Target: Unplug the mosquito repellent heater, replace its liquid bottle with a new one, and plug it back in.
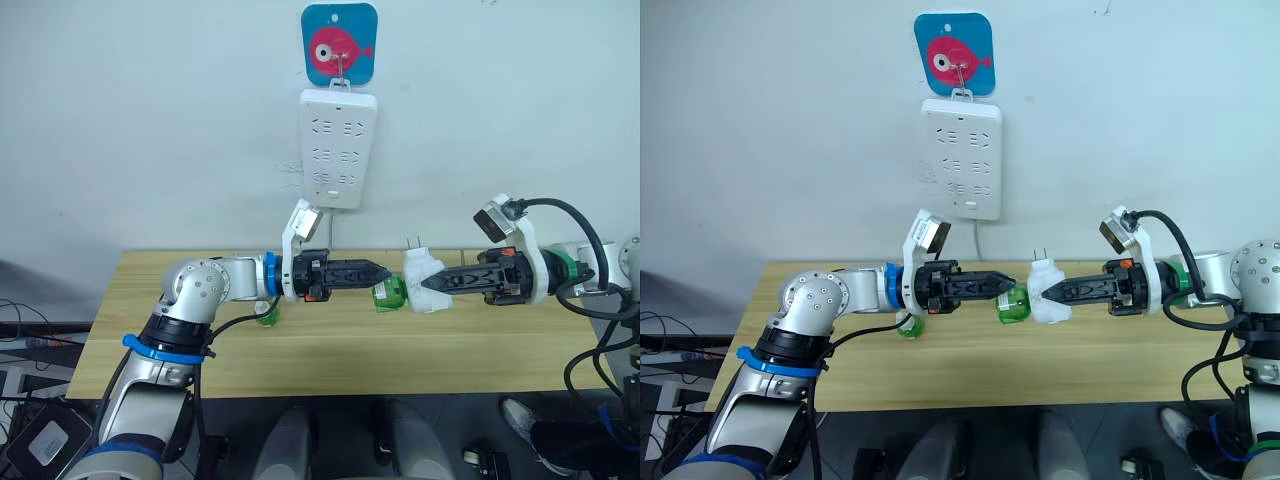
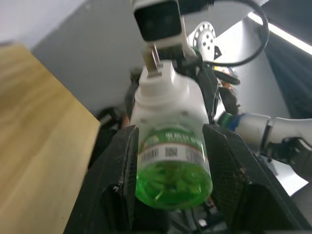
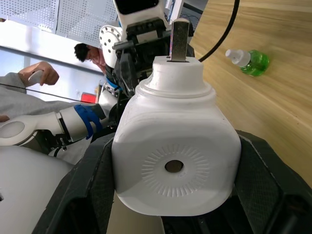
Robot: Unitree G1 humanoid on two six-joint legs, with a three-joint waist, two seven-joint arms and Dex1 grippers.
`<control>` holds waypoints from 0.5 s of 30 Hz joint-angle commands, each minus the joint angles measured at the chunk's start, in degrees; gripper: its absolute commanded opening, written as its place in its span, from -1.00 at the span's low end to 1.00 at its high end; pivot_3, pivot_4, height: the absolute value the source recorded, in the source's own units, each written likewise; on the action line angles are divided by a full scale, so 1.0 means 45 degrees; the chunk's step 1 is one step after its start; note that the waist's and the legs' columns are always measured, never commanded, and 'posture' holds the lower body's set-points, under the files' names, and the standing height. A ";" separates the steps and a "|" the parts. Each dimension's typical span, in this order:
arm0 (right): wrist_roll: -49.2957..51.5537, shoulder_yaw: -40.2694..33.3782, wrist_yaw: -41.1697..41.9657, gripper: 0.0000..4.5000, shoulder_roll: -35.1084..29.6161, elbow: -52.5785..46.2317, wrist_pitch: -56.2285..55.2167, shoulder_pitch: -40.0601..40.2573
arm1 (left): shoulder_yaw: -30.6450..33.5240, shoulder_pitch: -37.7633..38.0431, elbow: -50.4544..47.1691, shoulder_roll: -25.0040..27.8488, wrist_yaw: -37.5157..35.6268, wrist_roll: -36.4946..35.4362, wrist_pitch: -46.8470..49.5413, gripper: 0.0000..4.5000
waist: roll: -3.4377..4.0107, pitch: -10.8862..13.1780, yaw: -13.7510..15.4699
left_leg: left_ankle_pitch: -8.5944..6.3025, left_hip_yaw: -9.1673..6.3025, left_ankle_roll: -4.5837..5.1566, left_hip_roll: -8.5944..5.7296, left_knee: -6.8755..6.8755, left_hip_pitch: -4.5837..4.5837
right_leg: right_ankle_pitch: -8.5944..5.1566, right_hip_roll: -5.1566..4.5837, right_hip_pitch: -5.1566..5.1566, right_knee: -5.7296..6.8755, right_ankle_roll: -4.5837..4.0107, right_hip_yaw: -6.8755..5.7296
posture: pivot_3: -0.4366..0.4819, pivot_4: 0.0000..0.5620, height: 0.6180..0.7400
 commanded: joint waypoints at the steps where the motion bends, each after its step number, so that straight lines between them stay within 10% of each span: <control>1: 0.0073 -0.0411 0.0215 0.32 -0.0285 -0.0163 0.0103 -0.0003 | 0.0357 0.0132 -0.1065 0.0262 -0.0707 0.1573 -0.1971 -0.02 | 0.0000 0.0000 0.0021 | 0.0002 0.0003 -0.0003 0.0000 0.0001 0.0000 | 0.0000 -0.0001 0.0001 -0.0004 -0.0001 0.0003 | -0.02 -0.06 1.00; 10: -0.0711 -0.0787 0.0060 0.32 -0.0030 0.1257 0.0102 -0.0418 | -0.1066 0.1974 -0.2528 0.1116 -0.3950 0.8495 -1.2193 0.98 | 0.0006 -0.0003 0.0104 | 0.0010 0.0061 -0.0021 -0.0002 -0.0010 0.0005 | 0.0002 -0.0013 0.0000 -0.0031 -0.0008 0.0056 | 0.02 -0.11 1.00; 15: -0.0797 -0.0708 0.0001 0.32 0.0232 0.1471 0.0103 -0.0714 | -0.1357 0.2423 -0.0295 -0.0026 -0.3028 1.2111 -1.9207 0.98 | 0.0006 -0.0003 0.0303 | 0.0010 0.0057 -0.0019 -0.0006 -0.0001 -0.0009 | 0.0005 -0.0026 -0.0002 -0.0037 -0.0011 0.0050 | 0.03 -0.12 1.00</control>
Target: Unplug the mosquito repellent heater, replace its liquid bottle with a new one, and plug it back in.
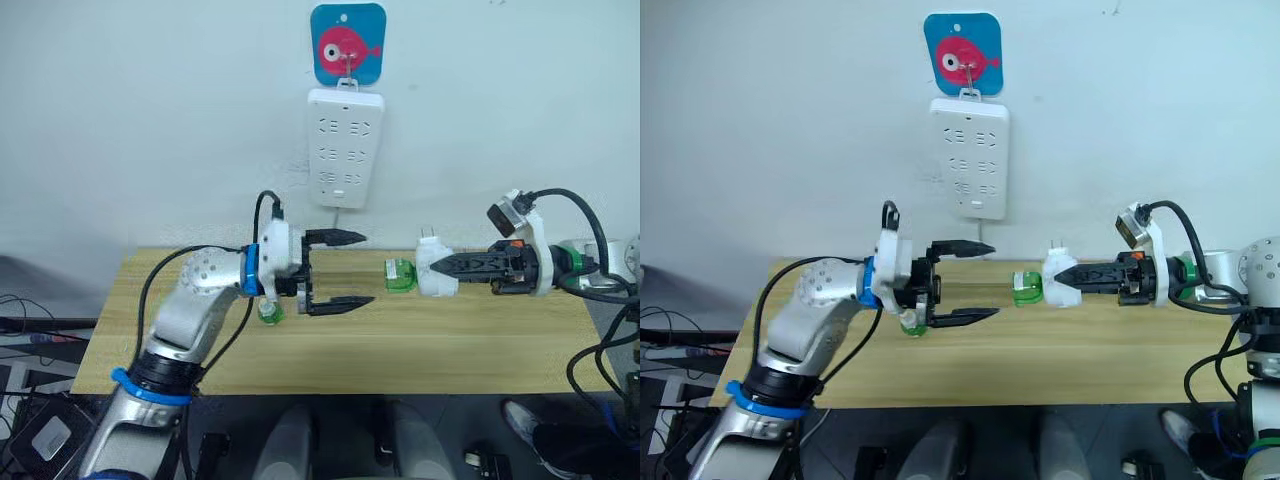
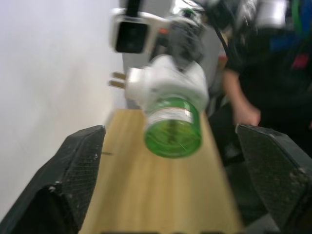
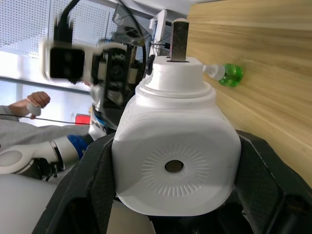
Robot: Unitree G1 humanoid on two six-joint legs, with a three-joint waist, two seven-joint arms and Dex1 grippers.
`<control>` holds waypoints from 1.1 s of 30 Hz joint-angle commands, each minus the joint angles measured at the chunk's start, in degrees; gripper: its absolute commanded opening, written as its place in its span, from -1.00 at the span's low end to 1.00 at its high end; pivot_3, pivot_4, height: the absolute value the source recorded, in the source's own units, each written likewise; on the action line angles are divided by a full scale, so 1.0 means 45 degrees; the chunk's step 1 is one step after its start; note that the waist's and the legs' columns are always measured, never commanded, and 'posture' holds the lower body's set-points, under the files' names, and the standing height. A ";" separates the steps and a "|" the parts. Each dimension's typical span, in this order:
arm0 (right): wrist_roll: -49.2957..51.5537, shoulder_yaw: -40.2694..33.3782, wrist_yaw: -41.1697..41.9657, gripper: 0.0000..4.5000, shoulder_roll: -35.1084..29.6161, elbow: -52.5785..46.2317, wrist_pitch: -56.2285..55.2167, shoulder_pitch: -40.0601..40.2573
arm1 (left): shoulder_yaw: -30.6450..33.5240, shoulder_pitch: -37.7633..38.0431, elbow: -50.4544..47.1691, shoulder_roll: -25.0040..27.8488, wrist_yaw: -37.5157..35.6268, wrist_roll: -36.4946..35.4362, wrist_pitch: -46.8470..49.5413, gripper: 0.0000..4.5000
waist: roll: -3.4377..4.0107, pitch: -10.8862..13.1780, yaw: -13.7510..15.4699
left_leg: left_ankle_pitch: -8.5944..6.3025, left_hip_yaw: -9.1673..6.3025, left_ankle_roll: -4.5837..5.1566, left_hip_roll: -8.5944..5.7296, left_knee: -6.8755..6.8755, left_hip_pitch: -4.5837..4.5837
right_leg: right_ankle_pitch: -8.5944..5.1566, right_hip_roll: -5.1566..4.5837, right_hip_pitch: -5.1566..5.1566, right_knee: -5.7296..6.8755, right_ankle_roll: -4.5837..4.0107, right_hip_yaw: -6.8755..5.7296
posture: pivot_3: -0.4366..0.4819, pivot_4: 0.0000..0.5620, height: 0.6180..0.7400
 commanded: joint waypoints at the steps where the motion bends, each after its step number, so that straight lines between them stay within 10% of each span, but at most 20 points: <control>1: 0.0193 -0.0313 0.0038 0.32 0.0039 -0.0036 0.0103 -0.0342 | -0.0183 0.0158 0.1135 -0.0513 0.0640 0.2037 -0.4391 0.98 | 0.0001 0.0000 0.0066 | 0.0000 0.0000 0.0001 0.0001 0.0000 0.0001 | 0.0000 0.0000 0.0000 0.0000 0.0000 0.0000 | 0.05 -0.14 1.00; 7: 0.0681 -0.0131 -0.0085 0.32 0.0109 -0.0094 0.0104 -0.0472 | -0.0716 -0.0172 0.2881 -0.1137 0.1975 0.4134 -0.8120 0.98 | 0.0001 -0.0001 0.0120 | -0.0012 -0.0003 0.0021 -0.0001 -0.0001 -0.0004 | 0.0002 -0.0003 -0.0001 0.0003 0.0002 -0.0005 | 0.05 -0.15 1.00; 24: 0.1665 -0.0138 -0.0719 0.32 0.0048 -0.0401 0.0104 -0.0194 | -0.1337 -0.1099 0.3972 -0.1149 0.3993 0.4942 -0.9623 0.98 | 0.0001 -0.0001 0.0103 | -0.0020 -0.0010 0.0037 0.0001 0.0002 -0.0001 | 0.0004 -0.0001 -0.0004 0.0026 0.0006 -0.0022 | 0.01 -0.14 1.00; 33: 0.1896 -0.0076 -0.0938 0.32 0.0131 -0.0432 0.0104 -0.0195 | -0.1604 -0.1260 0.4016 -0.1089 0.4036 0.4601 -0.9520 0.00 | 0.0001 -0.0001 0.0095 | -0.0020 -0.0011 0.0038 0.0001 0.0004 -0.0001 | 0.0004 0.0001 -0.0004 0.0028 0.0006 -0.0024 | 0.00 -0.12 1.00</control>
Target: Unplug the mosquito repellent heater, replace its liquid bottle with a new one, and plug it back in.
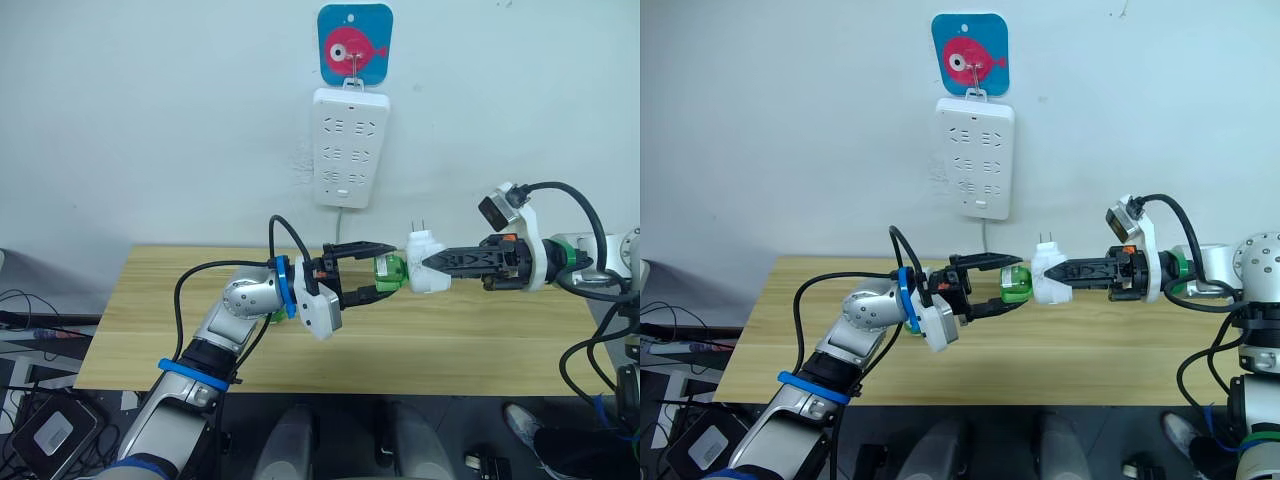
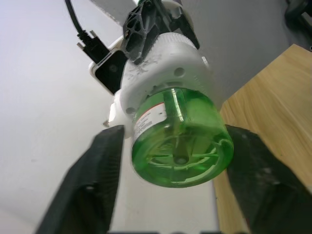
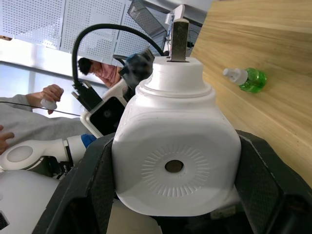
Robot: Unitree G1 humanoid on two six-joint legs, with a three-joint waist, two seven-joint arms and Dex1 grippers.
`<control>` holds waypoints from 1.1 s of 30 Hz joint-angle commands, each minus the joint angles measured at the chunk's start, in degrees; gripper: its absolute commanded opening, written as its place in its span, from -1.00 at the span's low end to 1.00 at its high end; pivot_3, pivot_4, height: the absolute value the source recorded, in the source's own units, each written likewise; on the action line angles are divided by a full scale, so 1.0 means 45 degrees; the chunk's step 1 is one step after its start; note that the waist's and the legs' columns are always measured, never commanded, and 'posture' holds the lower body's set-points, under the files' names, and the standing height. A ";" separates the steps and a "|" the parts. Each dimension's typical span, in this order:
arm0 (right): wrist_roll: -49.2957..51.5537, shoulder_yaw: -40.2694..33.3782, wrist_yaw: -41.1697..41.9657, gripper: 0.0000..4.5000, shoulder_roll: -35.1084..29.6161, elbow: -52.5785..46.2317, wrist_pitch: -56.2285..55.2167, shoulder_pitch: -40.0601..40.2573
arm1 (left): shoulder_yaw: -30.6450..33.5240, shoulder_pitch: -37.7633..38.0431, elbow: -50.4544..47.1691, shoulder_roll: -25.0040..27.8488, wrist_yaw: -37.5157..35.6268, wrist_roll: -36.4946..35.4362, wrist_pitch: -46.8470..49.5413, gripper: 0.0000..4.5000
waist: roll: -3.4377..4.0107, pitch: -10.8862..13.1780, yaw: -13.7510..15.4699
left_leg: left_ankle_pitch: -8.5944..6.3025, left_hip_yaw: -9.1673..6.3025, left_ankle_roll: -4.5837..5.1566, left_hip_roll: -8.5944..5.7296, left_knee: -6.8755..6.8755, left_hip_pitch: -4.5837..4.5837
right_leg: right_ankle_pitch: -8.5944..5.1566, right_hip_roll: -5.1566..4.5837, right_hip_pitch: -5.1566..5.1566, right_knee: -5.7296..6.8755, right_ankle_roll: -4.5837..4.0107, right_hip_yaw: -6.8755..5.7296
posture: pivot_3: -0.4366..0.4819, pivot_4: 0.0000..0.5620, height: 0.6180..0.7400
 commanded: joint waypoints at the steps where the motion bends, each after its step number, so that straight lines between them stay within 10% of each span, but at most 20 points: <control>1: 0.0540 -0.0159 0.0023 0.32 -0.0015 -0.0364 0.0106 0.0013 | -0.0183 -0.0192 -0.0137 0.0020 0.0103 -0.0491 -0.0085 0.00 | 0.0000 0.0000 0.0001 | 0.0000 0.0000 0.0000 0.0000 0.0000 0.0000 | 0.0000 0.0000 0.0000 0.0000 0.0000 0.0000 | 0.00 -0.12 1.00; 11: 0.0536 -0.0163 -0.0023 0.32 0.0059 -0.0510 0.0105 0.0078 | -0.0662 -0.0067 -0.1059 0.0325 -0.1275 -0.3022 0.1896 0.00 | 0.0000 0.0000 -0.0012 | -0.0002 -0.0002 0.0004 0.0001 0.0001 0.0000 | 0.0000 0.0000 0.0000 0.0001 0.0000 0.0000 | 0.00 -0.09 1.00; 23: 0.0053 0.0014 0.0565 0.32 -0.0161 -0.1394 0.0105 0.0374 | 0.0131 -0.0484 -0.5460 0.1882 -0.2325 -1.2040 1.8489 0.00 | -0.0003 0.0002 -0.0176 | -0.0011 -0.0033 0.0021 0.0005 0.0005 -0.0003 | -0.0002 0.0023 0.0005 0.0007 0.0003 -0.0012 | 0.01 -0.09 1.00; 28: -0.0455 0.0083 0.1005 0.32 -0.0158 -0.1812 0.0029 0.0457 | 0.1684 -0.1583 -0.3285 0.1497 0.0302 -1.7009 2.5643 0.00 | -0.0005 0.0003 -0.0313 | -0.0011 -0.0035 0.0022 0.0002 0.0009 -0.0001 | -0.0004 0.0033 0.0006 0.0017 0.0007 -0.0018 | 0.00 -0.09 1.00; 33: -0.0808 0.0060 0.1369 0.32 -0.0123 -0.1851 -0.0009 0.0466 | 0.3332 -0.1996 -0.0917 0.0249 0.2933 -1.9848 2.7885 0.00 | -0.0008 0.0005 -0.0367 | -0.0009 -0.0031 0.0017 0.0002 0.0013 0.0016 | -0.0006 0.0037 0.0005 0.0035 0.0009 -0.0021 | 0.00 -0.09 1.00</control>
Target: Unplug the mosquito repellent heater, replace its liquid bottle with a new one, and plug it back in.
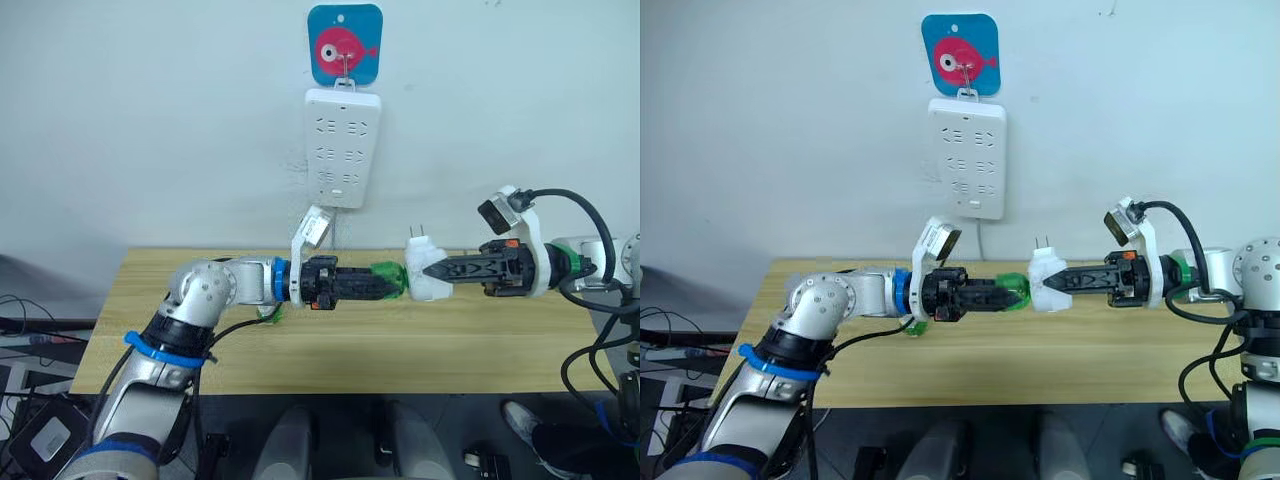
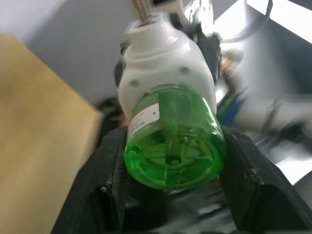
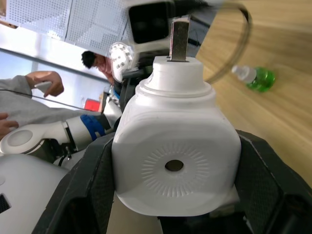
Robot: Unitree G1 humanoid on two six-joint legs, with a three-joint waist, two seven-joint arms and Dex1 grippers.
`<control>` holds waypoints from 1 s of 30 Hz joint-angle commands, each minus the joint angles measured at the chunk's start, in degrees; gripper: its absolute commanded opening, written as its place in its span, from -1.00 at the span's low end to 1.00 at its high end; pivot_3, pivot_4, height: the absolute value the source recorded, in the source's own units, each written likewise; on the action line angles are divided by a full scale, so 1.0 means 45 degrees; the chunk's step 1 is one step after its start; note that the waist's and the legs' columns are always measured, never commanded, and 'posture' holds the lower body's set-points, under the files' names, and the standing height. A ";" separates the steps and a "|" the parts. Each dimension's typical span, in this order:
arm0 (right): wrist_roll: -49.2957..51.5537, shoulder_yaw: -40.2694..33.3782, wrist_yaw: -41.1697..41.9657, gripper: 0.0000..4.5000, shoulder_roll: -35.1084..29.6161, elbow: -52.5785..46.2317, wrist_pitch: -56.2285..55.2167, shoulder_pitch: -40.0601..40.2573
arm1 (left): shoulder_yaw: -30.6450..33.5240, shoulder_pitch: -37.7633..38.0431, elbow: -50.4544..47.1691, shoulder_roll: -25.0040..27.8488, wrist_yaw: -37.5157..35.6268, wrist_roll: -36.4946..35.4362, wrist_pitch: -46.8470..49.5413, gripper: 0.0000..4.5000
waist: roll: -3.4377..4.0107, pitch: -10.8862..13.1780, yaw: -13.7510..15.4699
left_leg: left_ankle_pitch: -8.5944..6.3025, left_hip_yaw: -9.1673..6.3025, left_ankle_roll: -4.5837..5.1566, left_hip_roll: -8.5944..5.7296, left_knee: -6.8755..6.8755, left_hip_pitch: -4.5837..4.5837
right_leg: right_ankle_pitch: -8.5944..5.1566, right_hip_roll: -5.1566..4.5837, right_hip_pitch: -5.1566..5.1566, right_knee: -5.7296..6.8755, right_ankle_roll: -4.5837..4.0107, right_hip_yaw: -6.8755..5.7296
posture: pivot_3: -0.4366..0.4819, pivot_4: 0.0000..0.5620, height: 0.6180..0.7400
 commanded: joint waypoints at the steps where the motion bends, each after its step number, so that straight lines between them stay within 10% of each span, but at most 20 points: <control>1: -0.0126 0.0177 0.0274 0.32 -0.0056 -0.0733 0.0292 0.0063 | 0.1212 -0.0180 0.0110 -0.0440 0.1218 -0.0818 0.0552 0.00 | -0.0003 0.0002 0.0001 | 0.0014 0.0000 -0.0024 0.0000 -0.0001 0.0001 | 0.0000 -0.0002 -0.0003 0.0005 0.0000 0.0003 | 0.00 -0.09 1.00; 9: -0.0260 -0.0051 0.0458 0.32 -0.0167 -0.0750 0.0393 0.0181 | 0.2068 -0.0026 0.0033 -0.1159 0.2218 -0.0487 0.0882 0.94 | 0.0000 0.0000 0.0027 | 0.0036 0.0021 -0.0065 -0.0001 -0.0005 0.0000 | 0.0001 -0.0017 -0.0005 -0.0013 -0.0003 0.0036 | -0.02 -0.10 1.00; 14: -0.0252 -0.0409 0.0392 0.32 -0.0290 -0.0062 0.0393 0.0172 | 0.1823 0.0376 -0.0971 0.0120 0.0589 0.2069 -0.0635 1.00 | 0.0001 0.0000 0.0004 | 0.0039 0.0031 -0.0070 -0.0002 -0.0004 0.0002 | 0.0002 -0.0018 -0.0006 -0.0010 -0.0003 0.0044 | -0.01 -0.12 1.00; 21: -0.0897 -0.1025 0.0247 0.32 -0.0475 0.1520 0.0392 0.0139 | -0.0494 0.2395 -0.3940 0.2288 -0.4950 1.0369 -1.1750 1.00 | 0.0010 -0.0006 0.0137 | 0.0041 0.0056 -0.0077 -0.0005 -0.0032 -0.0009 | 0.0001 -0.0033 -0.0020 -0.0049 -0.0012 0.0055 | 0.03 -0.14 1.00; 30: -0.1175 -0.0767 0.0289 0.32 -0.0074 0.1724 0.0393 -0.0282 | -0.1176 0.2079 0.0153 0.0165 -0.4064 1.6990 -2.6056 1.00 | 0.0010 -0.0006 0.0424 | 0.0037 0.0061 -0.0070 -0.0019 -0.0013 -0.0033 | 0.0010 -0.0064 -0.0017 -0.0061 -0.0014 0.0045 | 0.07 -0.17 1.00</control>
